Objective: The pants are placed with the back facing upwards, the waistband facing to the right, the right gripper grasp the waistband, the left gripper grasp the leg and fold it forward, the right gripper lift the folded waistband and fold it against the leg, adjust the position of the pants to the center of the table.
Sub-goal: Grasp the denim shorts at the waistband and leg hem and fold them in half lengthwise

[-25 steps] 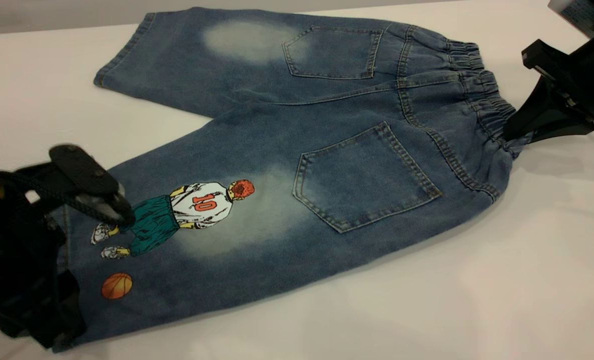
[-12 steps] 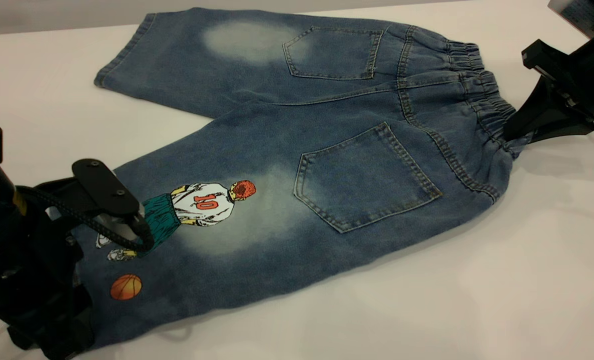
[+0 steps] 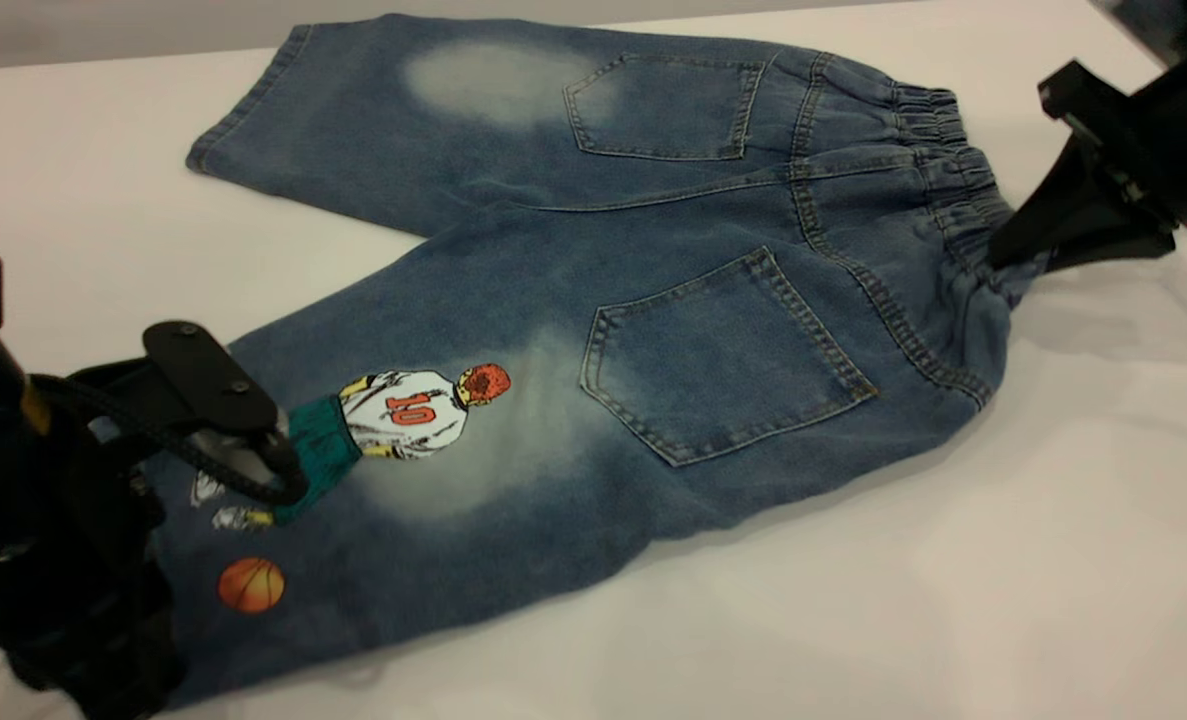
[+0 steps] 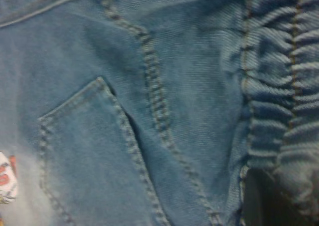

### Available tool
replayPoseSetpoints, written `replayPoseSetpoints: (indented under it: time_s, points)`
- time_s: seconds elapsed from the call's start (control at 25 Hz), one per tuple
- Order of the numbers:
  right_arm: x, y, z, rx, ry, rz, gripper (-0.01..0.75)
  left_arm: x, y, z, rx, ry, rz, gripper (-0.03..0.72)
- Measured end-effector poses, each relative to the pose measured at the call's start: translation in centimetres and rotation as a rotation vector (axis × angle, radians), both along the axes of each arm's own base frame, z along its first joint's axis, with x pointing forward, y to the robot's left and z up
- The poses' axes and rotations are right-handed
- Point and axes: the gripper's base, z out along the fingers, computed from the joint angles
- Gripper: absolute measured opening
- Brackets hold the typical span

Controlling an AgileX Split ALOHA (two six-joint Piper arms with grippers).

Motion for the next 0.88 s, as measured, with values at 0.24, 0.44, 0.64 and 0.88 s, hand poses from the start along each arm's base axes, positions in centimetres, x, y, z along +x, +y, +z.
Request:
replayPoseSetpoints:
  time_s: [0.24,0.44,0.64,0.88]
  points:
    - [0.0,0.1,3.7,-0.008,-0.066,0.030,0.037,0.4,0.1,3.5,-0.024,-0.106,-0.007,0.072]
    - [-0.7,0.1,6.7,-0.033,-0.092,0.056,0.037,0.3,0.8,7.3,-0.013,-0.232,0.003,0.072]
    - [-2.3,0.4,8.2,-0.035,-0.088,0.087,0.037,0.1,2.1,11.5,0.031,-0.406,0.049,0.072]
    - [-5.2,1.0,8.9,-0.027,-0.073,0.075,0.037,-0.2,3.7,16.8,0.081,-0.625,0.121,0.072]
